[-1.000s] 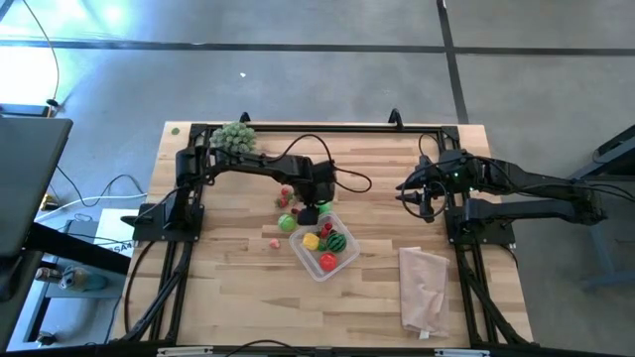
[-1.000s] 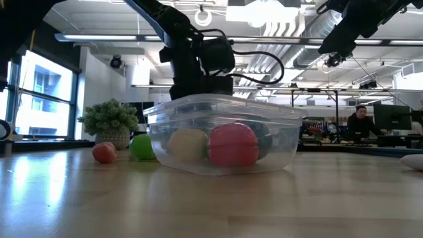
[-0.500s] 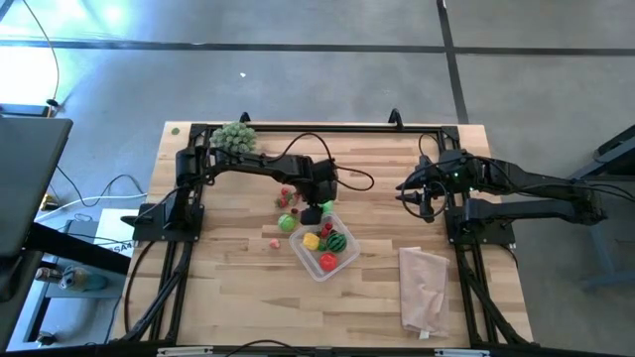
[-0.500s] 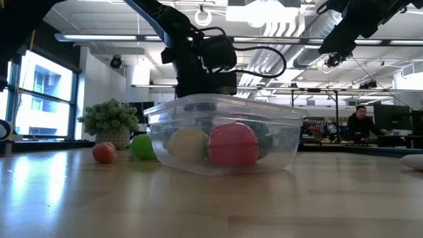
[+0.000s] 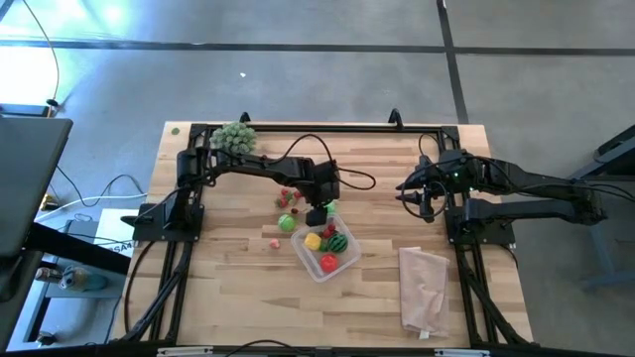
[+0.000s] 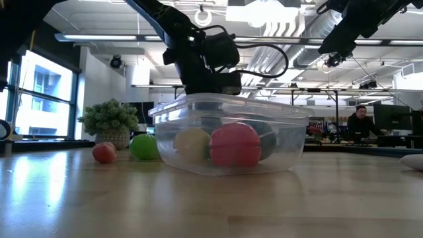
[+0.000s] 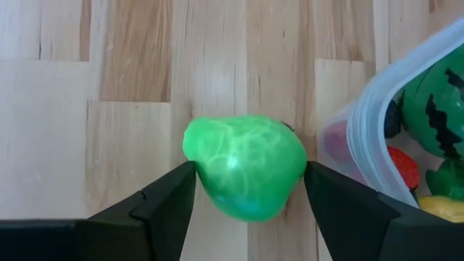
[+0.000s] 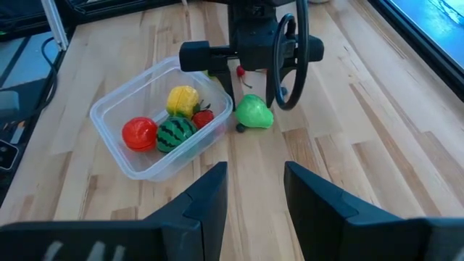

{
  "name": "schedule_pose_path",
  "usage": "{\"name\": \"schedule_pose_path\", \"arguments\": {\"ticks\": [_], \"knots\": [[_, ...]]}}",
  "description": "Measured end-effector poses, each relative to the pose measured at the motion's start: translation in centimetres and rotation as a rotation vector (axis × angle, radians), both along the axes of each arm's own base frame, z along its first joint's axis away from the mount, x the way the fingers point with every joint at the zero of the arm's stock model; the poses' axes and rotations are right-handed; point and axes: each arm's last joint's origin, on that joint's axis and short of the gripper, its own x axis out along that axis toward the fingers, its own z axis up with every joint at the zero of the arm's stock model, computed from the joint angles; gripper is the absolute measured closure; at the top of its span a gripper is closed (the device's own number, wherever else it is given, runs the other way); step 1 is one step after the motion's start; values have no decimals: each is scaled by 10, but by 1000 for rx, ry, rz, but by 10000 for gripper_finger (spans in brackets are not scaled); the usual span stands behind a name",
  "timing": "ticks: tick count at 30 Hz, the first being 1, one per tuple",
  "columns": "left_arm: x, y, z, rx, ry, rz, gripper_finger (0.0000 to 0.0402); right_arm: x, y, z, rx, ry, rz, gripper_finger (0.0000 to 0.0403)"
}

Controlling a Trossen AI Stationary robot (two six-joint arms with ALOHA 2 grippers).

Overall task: Pick and placing Produce into tupperware
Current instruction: Put the green pear into the transparent bin

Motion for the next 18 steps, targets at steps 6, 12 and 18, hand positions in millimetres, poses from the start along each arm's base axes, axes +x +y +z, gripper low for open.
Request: {"name": "schedule_pose_path", "arguments": {"ticks": [6,12,18], "knots": [[1,-2,0,6,-3,-17,156,0,0,0,1,0,1,274],[3,-8,0,61,-5,-86,156,0,0,0,1,0,1,274],[3,-6,0,77,1,-81,156,0,0,0,0,0,1,274]]}}
